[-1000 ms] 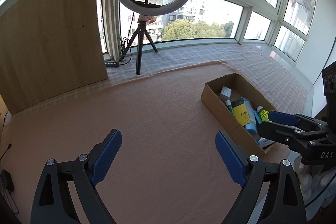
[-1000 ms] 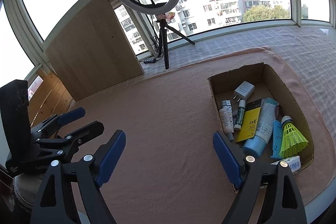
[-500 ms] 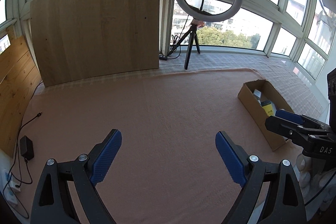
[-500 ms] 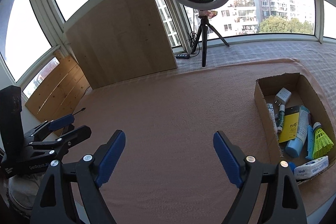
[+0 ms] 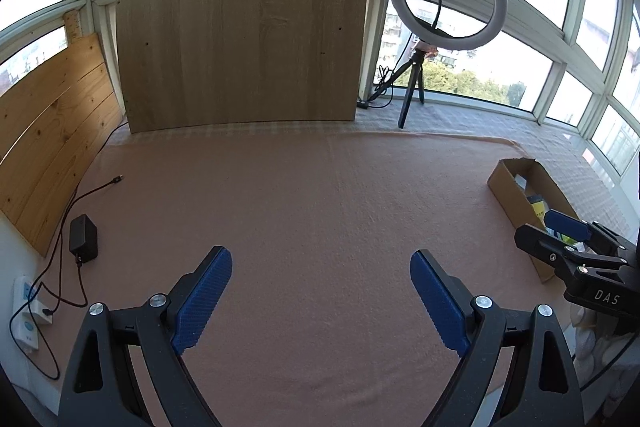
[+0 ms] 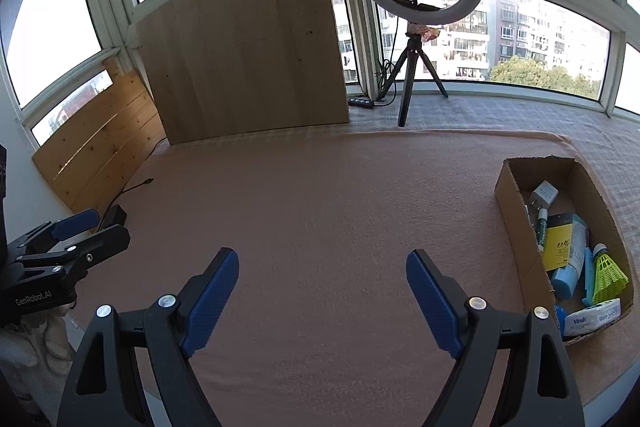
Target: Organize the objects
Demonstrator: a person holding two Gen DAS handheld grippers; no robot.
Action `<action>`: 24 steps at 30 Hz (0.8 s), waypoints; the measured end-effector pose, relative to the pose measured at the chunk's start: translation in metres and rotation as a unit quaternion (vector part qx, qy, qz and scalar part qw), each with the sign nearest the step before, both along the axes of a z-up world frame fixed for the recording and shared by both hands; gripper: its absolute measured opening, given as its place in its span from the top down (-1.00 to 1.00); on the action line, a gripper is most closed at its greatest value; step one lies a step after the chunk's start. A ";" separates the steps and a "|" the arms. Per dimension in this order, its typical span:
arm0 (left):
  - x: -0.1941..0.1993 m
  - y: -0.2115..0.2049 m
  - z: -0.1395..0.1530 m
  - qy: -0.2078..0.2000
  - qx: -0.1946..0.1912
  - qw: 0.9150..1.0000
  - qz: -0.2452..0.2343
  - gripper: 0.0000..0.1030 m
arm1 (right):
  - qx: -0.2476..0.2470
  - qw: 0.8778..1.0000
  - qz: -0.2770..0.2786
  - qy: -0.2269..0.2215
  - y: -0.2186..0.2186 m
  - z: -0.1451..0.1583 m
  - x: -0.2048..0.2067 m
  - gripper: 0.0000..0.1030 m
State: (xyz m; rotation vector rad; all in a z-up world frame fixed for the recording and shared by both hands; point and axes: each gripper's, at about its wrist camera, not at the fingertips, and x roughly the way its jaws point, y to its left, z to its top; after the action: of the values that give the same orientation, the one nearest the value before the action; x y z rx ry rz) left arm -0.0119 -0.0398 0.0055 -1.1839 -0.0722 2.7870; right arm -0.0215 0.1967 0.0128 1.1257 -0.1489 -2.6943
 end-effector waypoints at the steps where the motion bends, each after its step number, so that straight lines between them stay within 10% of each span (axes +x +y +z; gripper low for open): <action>1: 0.001 -0.002 -0.002 -0.002 -0.001 1.000 0.002 -0.80 | 0.004 1.000 -0.001 0.001 -0.002 0.000 0.001 -0.61; 24: -0.001 -0.014 -0.007 -0.002 -0.002 1.000 0.015 -0.80 | 0.038 0.999 -0.013 0.007 -0.023 0.000 0.003 -0.61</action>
State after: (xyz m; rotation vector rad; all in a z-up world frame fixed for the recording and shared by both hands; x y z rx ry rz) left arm -0.0127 -0.0537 -0.0013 -1.1997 -0.0858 2.8127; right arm -0.0184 0.1736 0.0128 1.1344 -0.0609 -2.7517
